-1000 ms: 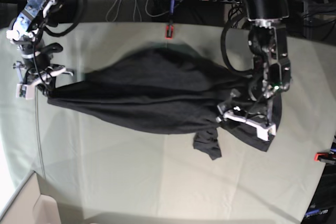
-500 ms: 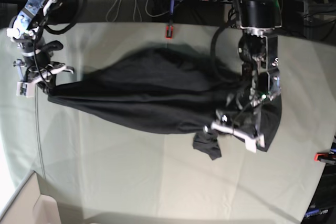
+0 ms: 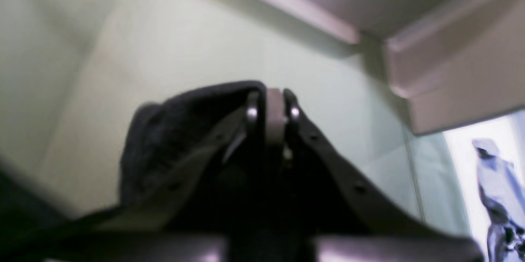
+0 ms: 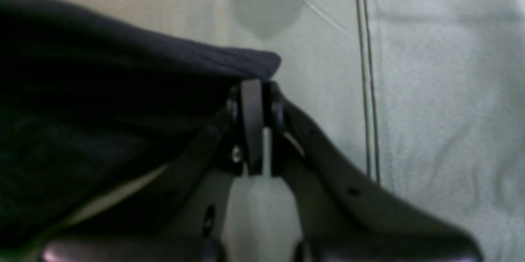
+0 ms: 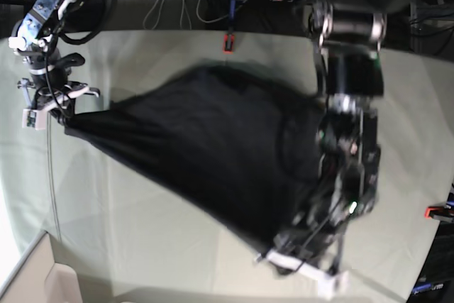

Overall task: Layout the t-shirt on the table in an organized manner, then fold the t-shirt properly
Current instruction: 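Grasp the shirt with the left gripper and drag it across the table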

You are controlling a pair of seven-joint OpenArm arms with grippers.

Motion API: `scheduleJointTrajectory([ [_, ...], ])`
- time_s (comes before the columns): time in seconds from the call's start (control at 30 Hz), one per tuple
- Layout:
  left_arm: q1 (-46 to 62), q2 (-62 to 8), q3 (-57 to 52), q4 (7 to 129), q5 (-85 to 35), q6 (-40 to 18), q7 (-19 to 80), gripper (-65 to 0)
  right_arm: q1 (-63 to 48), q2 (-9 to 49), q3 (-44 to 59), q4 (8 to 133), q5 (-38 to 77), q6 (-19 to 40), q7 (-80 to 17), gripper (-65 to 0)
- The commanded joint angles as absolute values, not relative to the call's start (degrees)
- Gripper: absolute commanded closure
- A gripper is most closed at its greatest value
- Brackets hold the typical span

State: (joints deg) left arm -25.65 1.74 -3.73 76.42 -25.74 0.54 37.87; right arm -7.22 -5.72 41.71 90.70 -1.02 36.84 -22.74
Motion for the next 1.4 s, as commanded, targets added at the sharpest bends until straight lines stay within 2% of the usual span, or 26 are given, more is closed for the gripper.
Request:
scheduleJointTrajectory([
  [0.0, -29.85, 1.98, -2.59, 76.0, -26.42, 0.13, 36.0, -0.1, -6.81, -5.32, 41.8, 91.65, 0.04, 37.14, -21.32, 0.0],
  [0.07, -33.98, 3.74, -0.75, 71.96, -26.51, 0.13, 35.03, -0.1, -6.9, -5.32, 41.8, 91.74, 0.04, 37.23, -21.32, 0.0],
  [0.37, -50.86, 8.92, 9.71, 51.38, -26.51, 0.13, 17.71, -0.1, -6.81, -3.74, 42.42, 92.62, 0.04, 36.97, -21.32, 0.0],
  [0.5, -56.48, 9.0, 13.67, 41.1, -26.51, 0.13, 10.33, -0.1, -5.93, -3.82, 44.62, 93.05, 0.04, 36.79, -21.32, 0.0],
  [0.63, -60.53, 9.0, 18.68, 31.52, -26.68, 0.13, 2.33, -0.4, -3.56, -3.91, 47.43, 93.67, -0.04, 36.79, -22.73, 0.0],
  [0.77, -60.7, 9.0, 27.12, 27.56, -30.99, 0.13, -3.91, -0.9, -3.47, -3.12, 47.69, 93.67, -0.04, 36.79, -26.42, 0.0],
  [0.83, -60.7, 9.0, 31.08, 25.71, -33.01, 0.48, -5.23, -5.6, -3.65, -3.03, 47.69, 93.41, -0.04, 36.79, -26.77, 0.0],
  [0.93, -60.35, 9.0, 34.59, 23.43, -35.12, 0.57, -5.67, -20.9, -4.09, -3.12, 47.43, 93.41, -0.04, 36.79, -26.86, 0.0],
  [1.03, -58.07, 9.0, 35.21, 23.25, -35.47, 0.57, -5.67, -32.8, -4.7, -3.21, 47.6, 93.41, -0.04, 36.79, -26.95, 0.0],
  [1.1, -57.01, 9.0, 35.21, 23.16, -35.82, 0.66, -5.67, -35.3, -5.76, -3.21, 47.34, 93.41, -0.04, 36.79, -26.95, -5.0],
  [1.27, -53.14, 9.0, 35.12, 25.36, -35.82, 0.75, -5.41, -35.5, -7.08, -4.44, 47.52, 93.76, 0.04, 37.14, -26.77, -24.9],
  [1.37, -48.04, 4.7, 35.03, 31.16, -35.91, 0.75, -5.32, -35.5, -9.36, -5.41, 47.34, 97.19, 0.04, 37.14, -26.51, -31.5],
])
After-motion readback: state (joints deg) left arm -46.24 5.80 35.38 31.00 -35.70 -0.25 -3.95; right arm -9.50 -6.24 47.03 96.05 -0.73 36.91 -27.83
